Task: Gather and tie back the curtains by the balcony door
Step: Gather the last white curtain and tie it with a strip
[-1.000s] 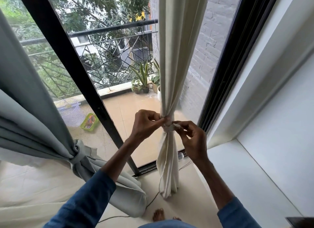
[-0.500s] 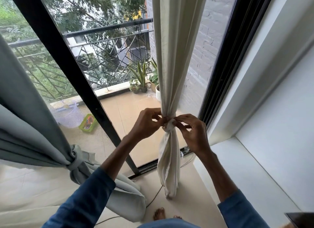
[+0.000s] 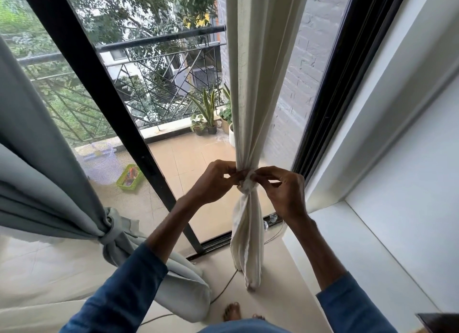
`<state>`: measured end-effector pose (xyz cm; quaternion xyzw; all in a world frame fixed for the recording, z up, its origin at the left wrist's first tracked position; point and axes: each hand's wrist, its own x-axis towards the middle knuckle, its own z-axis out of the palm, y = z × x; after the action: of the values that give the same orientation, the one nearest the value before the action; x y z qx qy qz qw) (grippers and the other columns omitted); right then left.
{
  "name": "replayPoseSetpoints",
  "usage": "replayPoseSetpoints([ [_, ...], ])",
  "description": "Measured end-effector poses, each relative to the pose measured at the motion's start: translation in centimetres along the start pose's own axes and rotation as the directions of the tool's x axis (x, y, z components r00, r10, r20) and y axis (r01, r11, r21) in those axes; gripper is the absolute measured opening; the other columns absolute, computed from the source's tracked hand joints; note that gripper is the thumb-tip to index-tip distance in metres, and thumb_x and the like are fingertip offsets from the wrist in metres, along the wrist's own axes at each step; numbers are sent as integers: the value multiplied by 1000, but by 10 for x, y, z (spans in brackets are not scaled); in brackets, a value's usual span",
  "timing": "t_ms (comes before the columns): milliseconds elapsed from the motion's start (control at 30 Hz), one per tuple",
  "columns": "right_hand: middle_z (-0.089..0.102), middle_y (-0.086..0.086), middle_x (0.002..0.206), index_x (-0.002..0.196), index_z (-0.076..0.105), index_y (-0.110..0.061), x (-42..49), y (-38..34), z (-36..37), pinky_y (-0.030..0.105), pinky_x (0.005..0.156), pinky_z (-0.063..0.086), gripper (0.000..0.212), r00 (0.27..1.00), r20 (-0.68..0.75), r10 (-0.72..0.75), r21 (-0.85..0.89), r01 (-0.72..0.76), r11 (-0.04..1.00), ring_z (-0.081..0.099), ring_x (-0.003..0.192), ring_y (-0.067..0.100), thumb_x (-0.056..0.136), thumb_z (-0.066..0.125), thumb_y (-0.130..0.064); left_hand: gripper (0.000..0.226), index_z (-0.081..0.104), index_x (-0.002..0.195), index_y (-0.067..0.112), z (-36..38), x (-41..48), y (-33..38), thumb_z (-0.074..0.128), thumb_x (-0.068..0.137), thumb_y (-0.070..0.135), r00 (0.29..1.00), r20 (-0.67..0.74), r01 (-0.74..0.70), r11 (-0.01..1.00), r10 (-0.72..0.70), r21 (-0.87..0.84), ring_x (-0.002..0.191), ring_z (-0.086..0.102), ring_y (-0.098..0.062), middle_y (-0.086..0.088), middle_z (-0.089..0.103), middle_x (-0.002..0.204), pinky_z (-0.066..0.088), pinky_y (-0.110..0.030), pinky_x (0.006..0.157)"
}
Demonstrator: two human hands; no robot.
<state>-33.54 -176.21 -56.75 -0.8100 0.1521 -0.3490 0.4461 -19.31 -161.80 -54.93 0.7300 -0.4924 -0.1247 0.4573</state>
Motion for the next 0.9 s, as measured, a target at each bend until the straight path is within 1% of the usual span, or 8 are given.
replayPoseSetpoints([
  [133, 77, -10, 80, 86, 79, -13, 5, -1, -3, 25, 64, 61, 12, 999, 21, 24, 26, -24, 999, 74, 76, 1, 80, 85, -22, 16, 77, 102, 6, 0, 0, 1, 63, 97, 12, 1000, 23, 14, 999, -13, -29, 82, 70, -34, -13, 76, 86, 57, -48, 78],
  [367, 76, -5, 74, 83, 77, -14, 11, 5, -4, 44, 65, 62, 16, 995, 86, 54, 76, -60, 995, 75, 70, 11, 77, 89, -22, 19, 77, 100, 11, 1, -4, -2, 60, 99, 19, 998, 40, 40, 997, -38, -61, 82, 69, -35, -12, 75, 85, 56, -52, 76],
  [467, 72, -2, 71, 81, 71, -13, 15, 8, -5, 45, 57, 61, 30, 991, 95, 96, 99, -105, 989, 73, 64, 20, 69, 94, -29, 34, 76, 99, 10, -1, -5, -3, 55, 100, 37, 989, 107, 120, 978, -103, -168, 88, 71, -32, -14, 75, 94, 56, -57, 82],
  [533, 72, 0, 73, 83, 71, -12, 18, 10, -5, 45, 52, 61, 40, 983, 116, 139, 117, -153, 981, 73, 66, 23, 63, 95, -38, 47, 75, 98, 9, -2, -6, -2, 54, 97, 51, 985, 129, 141, 972, -118, -185, 92, 70, -38, -17, 74, 95, 56, -58, 82],
  [633, 72, 4, 80, 88, 72, -13, 22, 12, -3, 47, 52, 62, 41, 963, 181, 199, 127, -224, 966, 74, 75, 25, 65, 92, -40, 39, 78, 100, 16, 3, -7, 2, 64, 91, 51, 997, 55, 57, 998, -55, -32, 80, 72, -27, -3, 77, 87, 58, -48, 71],
  [700, 72, 5, 79, 86, 72, -13, 24, 15, -1, 49, 52, 62, 36, 948, 231, 221, 120, -253, 960, 75, 73, 28, 68, 93, -36, 38, 80, 96, 15, 4, -4, 0, 69, 87, 51, 999, -19, 44, 999, -44, 25, 74, 73, -25, -2, 77, 82, 57, -47, 65],
  [833, 73, 6, 76, 83, 73, -12, 30, 15, 0, 50, 54, 62, 47, 934, 266, 238, 136, -280, 950, 75, 71, 32, 61, 92, -49, 18, 81, 93, 15, 0, 2, -6, 75, 88, 31, 996, -42, 79, 997, -80, -25, 70, 69, -13, -2, 78, 82, 58, -46, 67],
  [900, 75, 6, 80, 87, 75, -11, 32, 14, -2, 48, 56, 63, 46, 937, 283, 206, 141, -253, 957, 76, 74, 30, 62, 91, -47, 13, 81, 94, 19, -3, 3, -2, 77, 86, 29, 996, -36, 86, 996, -86, -8, 72, 69, -7, 3, 78, 82, 59, -42, 69],
])
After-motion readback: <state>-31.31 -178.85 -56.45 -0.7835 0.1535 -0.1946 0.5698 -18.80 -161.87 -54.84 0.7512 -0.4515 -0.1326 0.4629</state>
